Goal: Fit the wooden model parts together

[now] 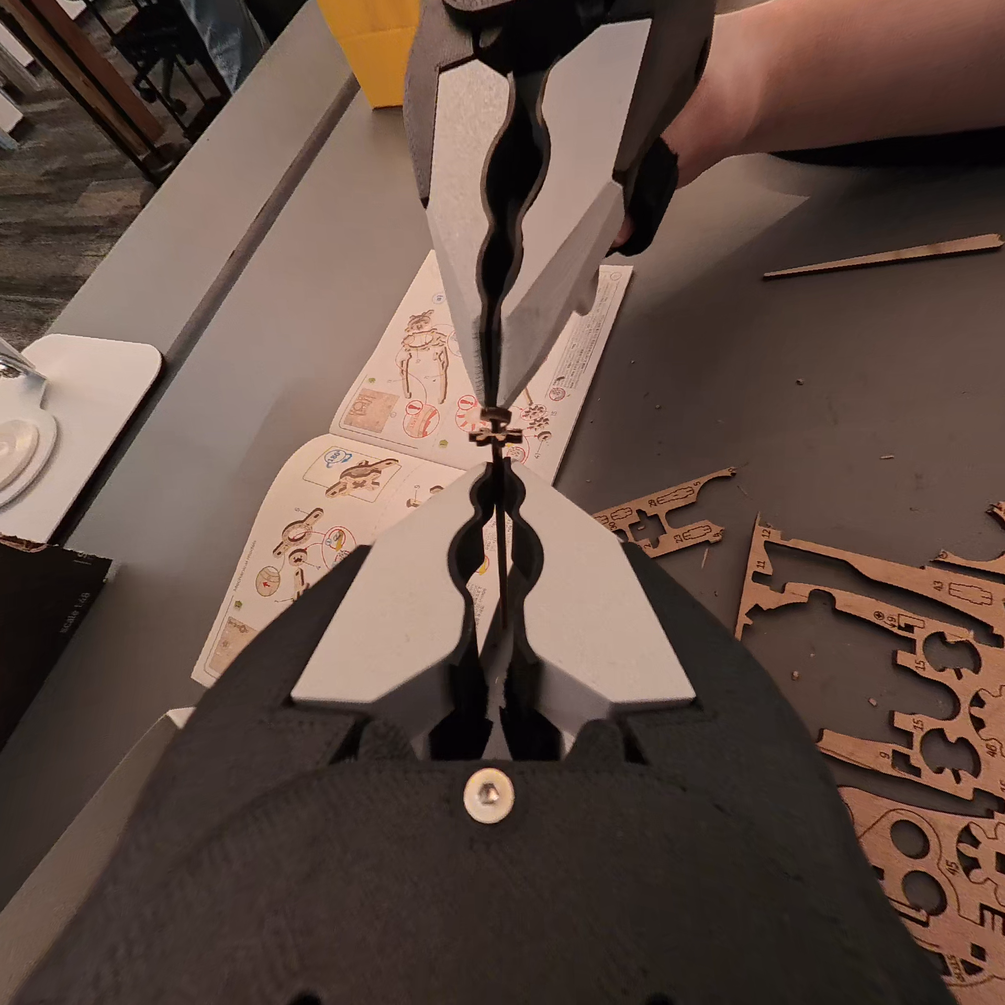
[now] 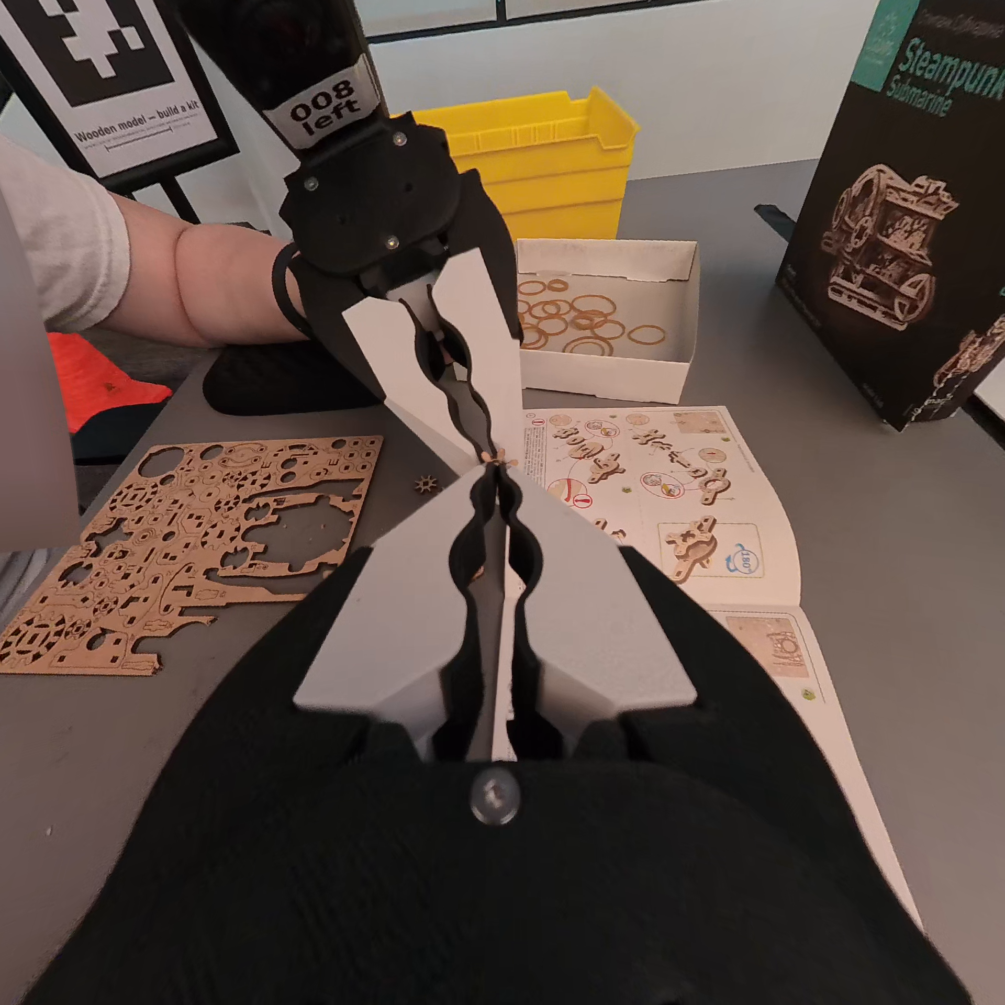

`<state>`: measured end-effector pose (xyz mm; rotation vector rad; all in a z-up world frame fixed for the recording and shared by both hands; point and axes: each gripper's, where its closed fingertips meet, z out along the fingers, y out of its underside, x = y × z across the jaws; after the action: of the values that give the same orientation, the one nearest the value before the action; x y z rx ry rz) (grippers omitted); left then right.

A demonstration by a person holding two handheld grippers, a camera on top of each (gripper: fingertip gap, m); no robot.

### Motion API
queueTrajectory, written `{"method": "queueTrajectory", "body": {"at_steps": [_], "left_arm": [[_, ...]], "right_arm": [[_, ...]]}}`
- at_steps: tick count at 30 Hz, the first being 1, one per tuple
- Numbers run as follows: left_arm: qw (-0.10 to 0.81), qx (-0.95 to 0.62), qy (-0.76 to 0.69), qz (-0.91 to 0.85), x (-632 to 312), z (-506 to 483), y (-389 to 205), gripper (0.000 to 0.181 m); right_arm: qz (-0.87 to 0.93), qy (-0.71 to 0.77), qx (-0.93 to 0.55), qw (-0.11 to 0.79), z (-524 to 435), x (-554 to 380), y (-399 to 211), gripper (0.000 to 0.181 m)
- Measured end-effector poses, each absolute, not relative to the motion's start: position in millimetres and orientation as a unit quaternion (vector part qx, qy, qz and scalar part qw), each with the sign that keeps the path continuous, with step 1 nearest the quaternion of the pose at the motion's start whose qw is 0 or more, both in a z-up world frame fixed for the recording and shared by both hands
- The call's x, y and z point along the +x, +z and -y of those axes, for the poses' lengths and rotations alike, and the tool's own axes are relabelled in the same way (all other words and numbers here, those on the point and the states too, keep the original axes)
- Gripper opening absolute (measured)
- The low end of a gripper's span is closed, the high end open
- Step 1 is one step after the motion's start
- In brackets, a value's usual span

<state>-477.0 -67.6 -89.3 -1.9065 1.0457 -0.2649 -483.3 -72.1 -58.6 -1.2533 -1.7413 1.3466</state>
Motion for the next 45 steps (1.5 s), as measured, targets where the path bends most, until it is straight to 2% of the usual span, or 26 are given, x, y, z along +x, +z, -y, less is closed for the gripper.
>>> {"method": "queueTrajectory", "body": {"at_steps": [26,45], "left_arm": [[0.377,-0.792,-0.122,-0.464,-474.9,82.5,-127.3,0.0],[0.379,-0.792,-0.118,-0.464,-474.4,84.7,-127.1,0.0]], "right_arm": [[0.692,0.512,-0.437,0.261,85.4,-476.1,-96.8,0.003],[0.713,0.474,-0.431,0.285,86.9,-476.4,-97.9,0.001]]}}
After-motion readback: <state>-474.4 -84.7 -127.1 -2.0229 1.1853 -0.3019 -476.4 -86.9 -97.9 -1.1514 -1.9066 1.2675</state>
